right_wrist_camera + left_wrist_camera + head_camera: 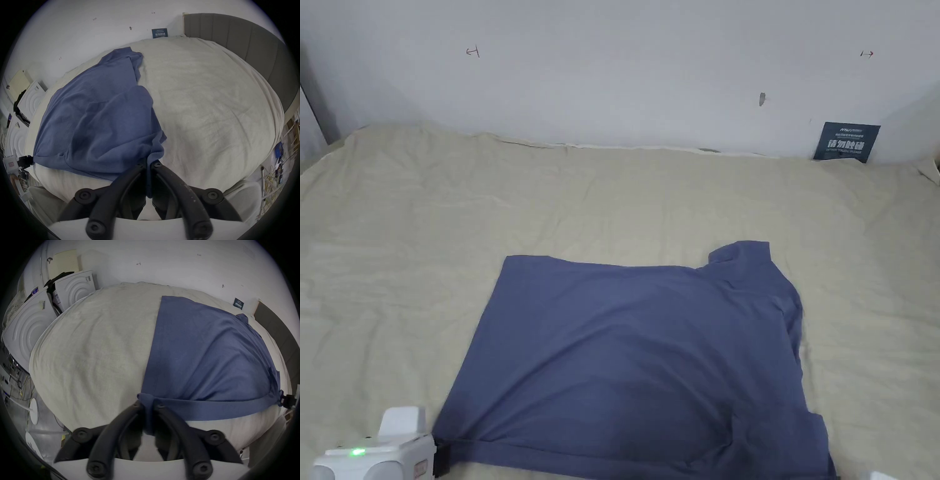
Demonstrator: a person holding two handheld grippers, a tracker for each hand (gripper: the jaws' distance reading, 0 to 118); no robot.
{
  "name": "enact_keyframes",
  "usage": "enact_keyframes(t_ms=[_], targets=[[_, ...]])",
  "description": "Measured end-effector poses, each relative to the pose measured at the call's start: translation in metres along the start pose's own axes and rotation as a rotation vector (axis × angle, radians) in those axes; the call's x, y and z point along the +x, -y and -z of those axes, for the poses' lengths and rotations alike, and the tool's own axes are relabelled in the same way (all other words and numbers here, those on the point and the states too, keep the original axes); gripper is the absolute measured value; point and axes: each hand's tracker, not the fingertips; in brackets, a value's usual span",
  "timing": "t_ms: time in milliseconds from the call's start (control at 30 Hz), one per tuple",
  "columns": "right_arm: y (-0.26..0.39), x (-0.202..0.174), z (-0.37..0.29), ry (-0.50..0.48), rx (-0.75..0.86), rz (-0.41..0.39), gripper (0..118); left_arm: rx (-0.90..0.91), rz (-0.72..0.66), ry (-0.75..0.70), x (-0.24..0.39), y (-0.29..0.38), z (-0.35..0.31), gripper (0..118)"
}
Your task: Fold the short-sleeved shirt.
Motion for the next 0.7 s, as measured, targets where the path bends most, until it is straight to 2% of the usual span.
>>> enact_keyframes(t_ms=[33, 100, 133, 200, 267, 500, 667, 700], targets=[[-0.004, -0.005, -0.01, 0.013, 0.014, -0.022, 26, -0.007, -0.011, -0.007, 0.0, -0.004, -0.003, 59], [-0.016, -0.016, -0.029, 0.026, 0.06, -0.044, 60, -0.013, -0.056, 0.016, -0.004, -0.014, -0.011, 108], [-0.024, -0.022, -0.042, 0.006, 0.114, -0.055, 71, 0.015, -0.083, 0.065, -0.004, -0.02, -0.019, 116], [-0.046, -0.023, -0.059, -0.007, 0.219, -0.071, 94, 0.13, -0.112, 0.114, 0.001, -0.033, -0.04, 116], [-0.063, -0.035, -0.084, -0.016, 0.335, -0.086, 106, 0.224, -0.11, 0.145, 0.012, -0.048, -0.069, 116], [-0.102, -0.045, -0.142, -0.033, 0.715, -0.131, 108, 0.571, -0.05, 0.167, 0.042, -0.087, -0.143, 116], [-0.105, -0.044, -0.148, -0.006, 0.857, -0.174, 107, 0.755, -0.03, 0.126, 0.058, -0.093, -0.162, 114], [-0.101, -0.053, -0.152, 0.003, 0.856, -0.177, 101, 0.777, -0.018, 0.127, 0.06, -0.092, -0.164, 108]])
